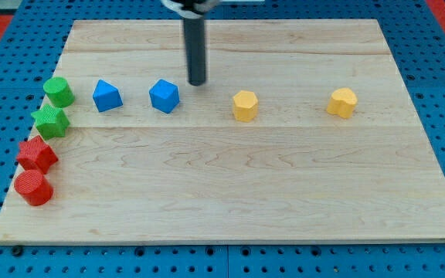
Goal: Touch the green star
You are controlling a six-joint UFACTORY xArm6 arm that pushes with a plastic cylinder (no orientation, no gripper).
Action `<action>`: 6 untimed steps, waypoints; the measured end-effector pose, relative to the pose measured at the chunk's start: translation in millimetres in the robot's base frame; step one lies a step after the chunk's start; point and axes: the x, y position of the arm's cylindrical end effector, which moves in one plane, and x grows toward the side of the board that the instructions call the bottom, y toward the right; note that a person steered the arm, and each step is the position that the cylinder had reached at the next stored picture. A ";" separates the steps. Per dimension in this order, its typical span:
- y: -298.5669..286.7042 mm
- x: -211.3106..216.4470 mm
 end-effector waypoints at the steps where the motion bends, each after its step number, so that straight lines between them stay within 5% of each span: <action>1: -18.2 27.4; 2: -16.5 20.3; 3: -14.9 -42.9; 4: -156.0 -60.6; 5: -232.0 -58.8; 6: -234.0 -47.9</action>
